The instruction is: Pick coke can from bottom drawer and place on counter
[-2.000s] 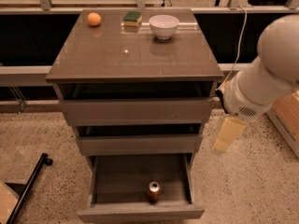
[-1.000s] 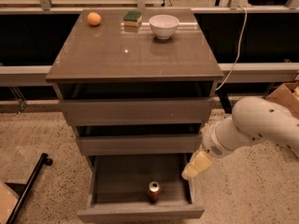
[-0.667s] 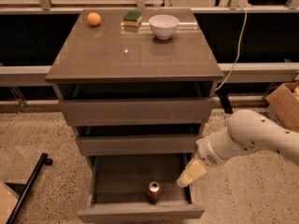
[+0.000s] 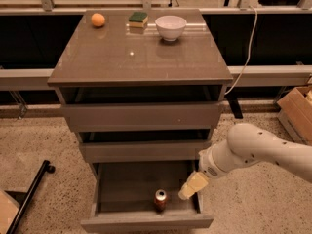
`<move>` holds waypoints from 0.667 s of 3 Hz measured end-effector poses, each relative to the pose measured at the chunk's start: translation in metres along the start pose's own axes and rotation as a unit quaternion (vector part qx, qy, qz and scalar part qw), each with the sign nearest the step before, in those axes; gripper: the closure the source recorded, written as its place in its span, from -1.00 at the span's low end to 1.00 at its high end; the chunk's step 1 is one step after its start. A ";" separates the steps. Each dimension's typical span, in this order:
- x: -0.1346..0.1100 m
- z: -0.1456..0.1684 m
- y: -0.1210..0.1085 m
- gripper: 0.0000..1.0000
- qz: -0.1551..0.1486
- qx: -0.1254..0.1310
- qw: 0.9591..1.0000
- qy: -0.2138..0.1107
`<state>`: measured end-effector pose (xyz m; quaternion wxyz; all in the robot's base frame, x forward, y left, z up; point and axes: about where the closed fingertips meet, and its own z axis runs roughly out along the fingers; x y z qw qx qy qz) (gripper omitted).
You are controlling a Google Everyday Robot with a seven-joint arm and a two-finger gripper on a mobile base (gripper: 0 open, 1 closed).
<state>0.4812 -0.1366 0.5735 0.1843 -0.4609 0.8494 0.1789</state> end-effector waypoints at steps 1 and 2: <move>-0.002 0.039 -0.011 -1.00 -0.009 0.005 1.000 -0.016; 0.005 0.083 -0.030 -1.00 -0.013 0.003 1.000 -0.023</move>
Offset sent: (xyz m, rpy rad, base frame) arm 0.0644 0.0200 -0.1169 0.0346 -0.0718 0.0201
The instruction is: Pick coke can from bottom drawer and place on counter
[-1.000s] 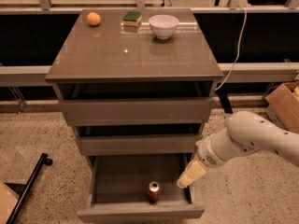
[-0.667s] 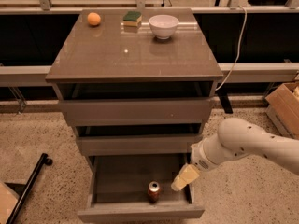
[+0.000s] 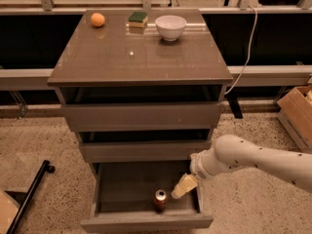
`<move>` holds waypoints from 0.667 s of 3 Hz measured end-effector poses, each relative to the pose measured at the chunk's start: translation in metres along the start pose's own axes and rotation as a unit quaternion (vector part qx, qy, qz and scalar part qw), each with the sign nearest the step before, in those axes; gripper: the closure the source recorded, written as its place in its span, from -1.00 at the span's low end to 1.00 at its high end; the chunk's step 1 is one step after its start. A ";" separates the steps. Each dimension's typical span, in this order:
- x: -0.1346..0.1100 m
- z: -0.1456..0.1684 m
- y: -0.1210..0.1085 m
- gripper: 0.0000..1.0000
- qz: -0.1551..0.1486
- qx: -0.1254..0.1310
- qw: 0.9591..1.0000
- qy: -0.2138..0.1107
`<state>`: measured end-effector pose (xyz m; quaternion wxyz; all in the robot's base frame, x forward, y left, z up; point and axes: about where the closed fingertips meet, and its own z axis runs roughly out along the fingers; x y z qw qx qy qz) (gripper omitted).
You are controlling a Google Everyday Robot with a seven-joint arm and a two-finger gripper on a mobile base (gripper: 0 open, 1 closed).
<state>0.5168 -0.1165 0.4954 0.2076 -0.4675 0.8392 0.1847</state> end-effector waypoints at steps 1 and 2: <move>0.000 0.000 0.000 -1.00 0.000 0.000 1.000 0.000; 0.012 0.027 -0.002 -1.00 0.003 0.006 1.000 0.009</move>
Offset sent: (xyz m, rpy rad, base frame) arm -0.0044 0.0069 -0.0504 -0.0597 0.0193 -0.0071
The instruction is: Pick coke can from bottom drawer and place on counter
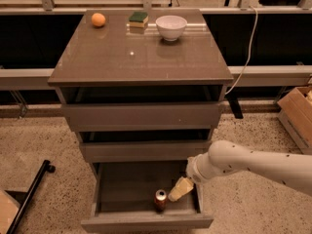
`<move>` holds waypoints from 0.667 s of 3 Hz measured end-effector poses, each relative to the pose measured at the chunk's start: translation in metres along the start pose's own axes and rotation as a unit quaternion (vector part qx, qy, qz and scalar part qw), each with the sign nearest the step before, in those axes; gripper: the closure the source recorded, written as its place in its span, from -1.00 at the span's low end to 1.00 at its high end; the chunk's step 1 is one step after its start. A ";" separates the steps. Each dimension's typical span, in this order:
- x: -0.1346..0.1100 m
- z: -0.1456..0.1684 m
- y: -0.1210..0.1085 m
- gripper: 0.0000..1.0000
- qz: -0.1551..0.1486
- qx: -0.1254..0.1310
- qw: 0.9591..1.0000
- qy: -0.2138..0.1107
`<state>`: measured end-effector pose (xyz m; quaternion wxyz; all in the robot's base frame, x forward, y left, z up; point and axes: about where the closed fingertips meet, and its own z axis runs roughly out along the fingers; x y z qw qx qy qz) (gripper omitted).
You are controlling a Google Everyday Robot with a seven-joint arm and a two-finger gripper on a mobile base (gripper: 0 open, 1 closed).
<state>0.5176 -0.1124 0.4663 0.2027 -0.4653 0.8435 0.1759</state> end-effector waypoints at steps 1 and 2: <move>0.021 0.029 -0.010 -1.00 0.011 0.000 1.000 -0.014; 0.041 0.057 -0.023 -1.00 0.025 -0.006 0.999 -0.044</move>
Offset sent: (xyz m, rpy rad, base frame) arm 0.0214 -0.0297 -0.1192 0.1722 -0.0277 -0.0827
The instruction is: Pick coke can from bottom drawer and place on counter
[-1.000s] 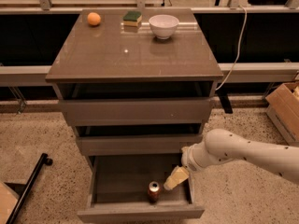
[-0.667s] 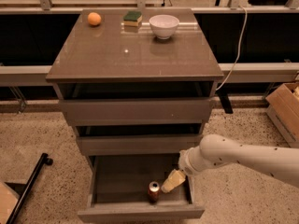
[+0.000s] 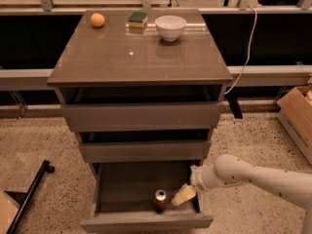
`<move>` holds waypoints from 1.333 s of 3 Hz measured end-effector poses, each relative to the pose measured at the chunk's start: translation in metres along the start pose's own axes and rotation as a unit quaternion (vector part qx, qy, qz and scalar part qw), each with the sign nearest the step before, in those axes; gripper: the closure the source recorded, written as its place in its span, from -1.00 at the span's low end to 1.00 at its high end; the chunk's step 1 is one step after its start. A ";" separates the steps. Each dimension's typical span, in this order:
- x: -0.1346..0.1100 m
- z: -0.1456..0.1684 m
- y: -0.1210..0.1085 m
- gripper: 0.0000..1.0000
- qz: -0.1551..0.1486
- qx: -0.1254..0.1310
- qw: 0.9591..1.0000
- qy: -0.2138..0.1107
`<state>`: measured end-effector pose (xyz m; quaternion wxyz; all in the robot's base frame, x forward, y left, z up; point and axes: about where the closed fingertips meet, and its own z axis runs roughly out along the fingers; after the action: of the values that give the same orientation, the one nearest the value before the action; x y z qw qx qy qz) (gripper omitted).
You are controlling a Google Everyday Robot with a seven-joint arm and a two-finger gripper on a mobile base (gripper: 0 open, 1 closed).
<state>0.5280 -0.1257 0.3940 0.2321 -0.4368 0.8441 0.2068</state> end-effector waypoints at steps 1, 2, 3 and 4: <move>0.019 0.022 -0.014 -1.00 0.015 -0.016 0.999 -0.046; 0.034 0.047 -0.023 -1.00 0.019 -0.038 0.996 -0.081; 0.047 0.081 -0.029 -1.00 0.028 -0.065 0.992 -0.107; 0.052 0.103 -0.033 -1.00 0.035 -0.082 0.989 -0.118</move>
Offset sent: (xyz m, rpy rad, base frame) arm 0.0198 -0.0148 -0.0959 0.2771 -0.0254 -0.0043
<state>0.5500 -0.1201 0.2765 0.2863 -0.3968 0.8060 0.3333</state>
